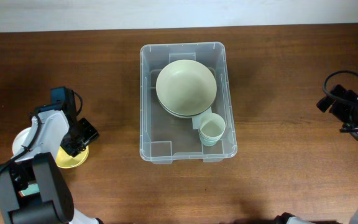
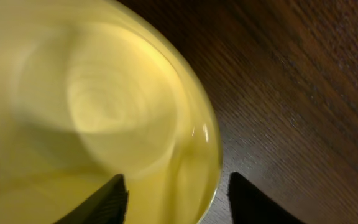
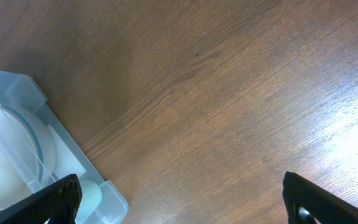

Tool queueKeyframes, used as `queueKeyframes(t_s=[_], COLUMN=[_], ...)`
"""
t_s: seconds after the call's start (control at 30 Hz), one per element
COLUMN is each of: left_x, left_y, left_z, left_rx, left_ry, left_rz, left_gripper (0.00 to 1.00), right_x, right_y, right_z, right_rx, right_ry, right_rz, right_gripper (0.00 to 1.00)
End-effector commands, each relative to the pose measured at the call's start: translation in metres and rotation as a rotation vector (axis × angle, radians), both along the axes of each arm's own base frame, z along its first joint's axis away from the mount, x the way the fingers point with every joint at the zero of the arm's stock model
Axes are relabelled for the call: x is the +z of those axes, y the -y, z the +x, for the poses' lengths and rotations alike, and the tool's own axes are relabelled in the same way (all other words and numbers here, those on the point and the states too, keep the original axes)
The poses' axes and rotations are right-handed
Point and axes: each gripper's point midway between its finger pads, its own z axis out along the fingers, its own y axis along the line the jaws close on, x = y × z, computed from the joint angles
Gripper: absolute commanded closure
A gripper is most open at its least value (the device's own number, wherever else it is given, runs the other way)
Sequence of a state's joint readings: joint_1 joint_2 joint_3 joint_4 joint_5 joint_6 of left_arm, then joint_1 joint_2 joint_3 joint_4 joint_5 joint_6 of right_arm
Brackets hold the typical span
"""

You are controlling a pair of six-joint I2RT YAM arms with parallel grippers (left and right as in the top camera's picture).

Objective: Pack container

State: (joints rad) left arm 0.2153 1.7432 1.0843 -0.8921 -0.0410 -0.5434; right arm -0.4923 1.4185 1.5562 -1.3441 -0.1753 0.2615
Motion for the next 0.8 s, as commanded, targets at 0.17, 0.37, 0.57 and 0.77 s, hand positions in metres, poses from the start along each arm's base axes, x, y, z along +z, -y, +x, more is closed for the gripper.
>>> queueKeyframes(t_s=[0.17,0.37,0.57,0.77], left_x=[0.002,0.002,0.009,0.065], left_y=[-0.003,-0.003,0.003,0.038], left_z=[0.003,0.007,0.017,0.048], left_rx=[-0.022,-0.044,-0.134,-0.284], left_ry=[0.019,0.032,0.052,0.125], left_rz=[0.016,0.016,0.016,0.031], left_gripper=[0.82,0.99,0.99,0.99], right_x=[0.002,0.002,0.002,0.002], right_y=[0.0,0.0,0.0,0.0], right_z=[-0.001,-0.001,-0.001,-0.001], right_rx=[0.0,0.0,0.0,-0.001], right_ry=[0.005,0.005,0.005,0.004], right_rz=[0.003,0.003,0.003,0.002], right_gripper=[0.01,0.01,0.01,0.01])
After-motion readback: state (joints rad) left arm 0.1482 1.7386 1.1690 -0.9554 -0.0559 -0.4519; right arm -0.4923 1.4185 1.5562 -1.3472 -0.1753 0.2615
